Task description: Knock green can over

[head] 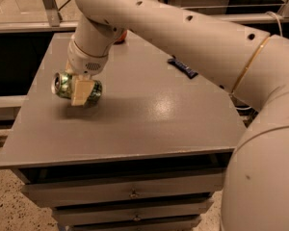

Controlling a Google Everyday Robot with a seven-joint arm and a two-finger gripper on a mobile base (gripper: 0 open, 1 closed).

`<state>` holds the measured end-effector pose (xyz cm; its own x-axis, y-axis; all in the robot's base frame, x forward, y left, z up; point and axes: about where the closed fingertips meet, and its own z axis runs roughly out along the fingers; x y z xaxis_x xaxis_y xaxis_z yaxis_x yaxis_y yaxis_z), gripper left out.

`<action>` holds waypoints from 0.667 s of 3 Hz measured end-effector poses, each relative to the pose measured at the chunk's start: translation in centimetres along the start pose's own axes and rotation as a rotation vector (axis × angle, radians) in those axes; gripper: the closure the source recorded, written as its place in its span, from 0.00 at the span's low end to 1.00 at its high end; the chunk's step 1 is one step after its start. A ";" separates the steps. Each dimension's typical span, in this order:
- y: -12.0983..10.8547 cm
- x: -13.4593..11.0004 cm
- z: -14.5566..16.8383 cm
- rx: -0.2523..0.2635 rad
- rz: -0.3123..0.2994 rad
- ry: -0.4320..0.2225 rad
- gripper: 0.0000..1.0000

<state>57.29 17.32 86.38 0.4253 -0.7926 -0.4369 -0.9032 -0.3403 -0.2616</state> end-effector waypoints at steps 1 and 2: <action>0.5 -0.4 0.5 -0.026 -0.026 0.001 0.25; 0.9 -0.8 1.0 -0.043 -0.044 -0.003 0.02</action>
Offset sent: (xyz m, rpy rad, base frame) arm -0.0152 0.0112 -0.0089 -0.0192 0.0179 0.0814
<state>56.22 18.15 85.65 0.4646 -0.7748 -0.4288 -0.8854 -0.3963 -0.2431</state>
